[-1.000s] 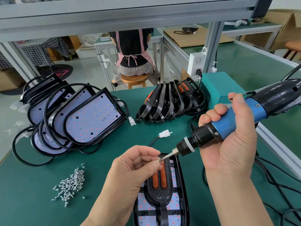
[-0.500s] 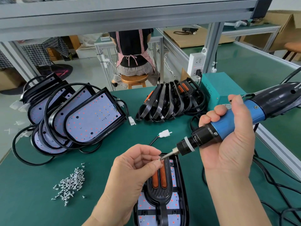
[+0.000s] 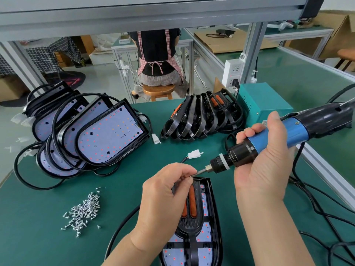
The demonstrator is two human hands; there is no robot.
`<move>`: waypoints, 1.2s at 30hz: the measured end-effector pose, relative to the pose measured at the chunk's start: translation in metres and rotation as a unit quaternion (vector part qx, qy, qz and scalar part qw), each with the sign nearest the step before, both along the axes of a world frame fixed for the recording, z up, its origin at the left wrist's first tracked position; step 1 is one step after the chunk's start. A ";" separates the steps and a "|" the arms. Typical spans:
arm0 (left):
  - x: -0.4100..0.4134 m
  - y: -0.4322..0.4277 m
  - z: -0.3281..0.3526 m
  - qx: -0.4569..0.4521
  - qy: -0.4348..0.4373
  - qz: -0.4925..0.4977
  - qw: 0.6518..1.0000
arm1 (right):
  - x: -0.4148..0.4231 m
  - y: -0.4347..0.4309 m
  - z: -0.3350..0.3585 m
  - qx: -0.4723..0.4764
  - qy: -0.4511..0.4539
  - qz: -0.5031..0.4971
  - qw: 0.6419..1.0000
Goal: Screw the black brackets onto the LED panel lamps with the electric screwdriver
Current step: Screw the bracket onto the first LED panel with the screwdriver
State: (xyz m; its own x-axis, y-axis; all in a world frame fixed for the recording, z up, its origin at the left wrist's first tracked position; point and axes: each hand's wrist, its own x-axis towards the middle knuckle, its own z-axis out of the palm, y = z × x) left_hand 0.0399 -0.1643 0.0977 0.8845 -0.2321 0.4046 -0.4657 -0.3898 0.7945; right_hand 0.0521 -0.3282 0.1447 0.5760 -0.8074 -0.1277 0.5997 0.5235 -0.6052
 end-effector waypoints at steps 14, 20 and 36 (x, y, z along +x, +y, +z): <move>-0.002 -0.002 -0.003 0.081 0.004 -0.011 0.997 | -0.010 0.002 -0.009 -0.105 -0.017 0.013 0.994; -0.009 -0.004 0.002 0.104 0.004 -0.038 0.994 | -0.016 0.002 -0.009 -0.136 -0.015 0.017 0.990; 0.005 0.022 -0.030 0.102 0.290 0.033 0.951 | -0.014 0.006 -0.023 -0.266 0.042 0.006 0.963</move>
State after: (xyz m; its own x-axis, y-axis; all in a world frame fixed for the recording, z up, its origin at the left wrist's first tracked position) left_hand 0.0445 -0.1421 0.0680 0.9607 -0.1895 -0.2030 0.0584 -0.5768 0.8148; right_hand 0.0377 -0.3220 0.1216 0.5915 -0.7649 0.2551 0.5329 0.1334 -0.8356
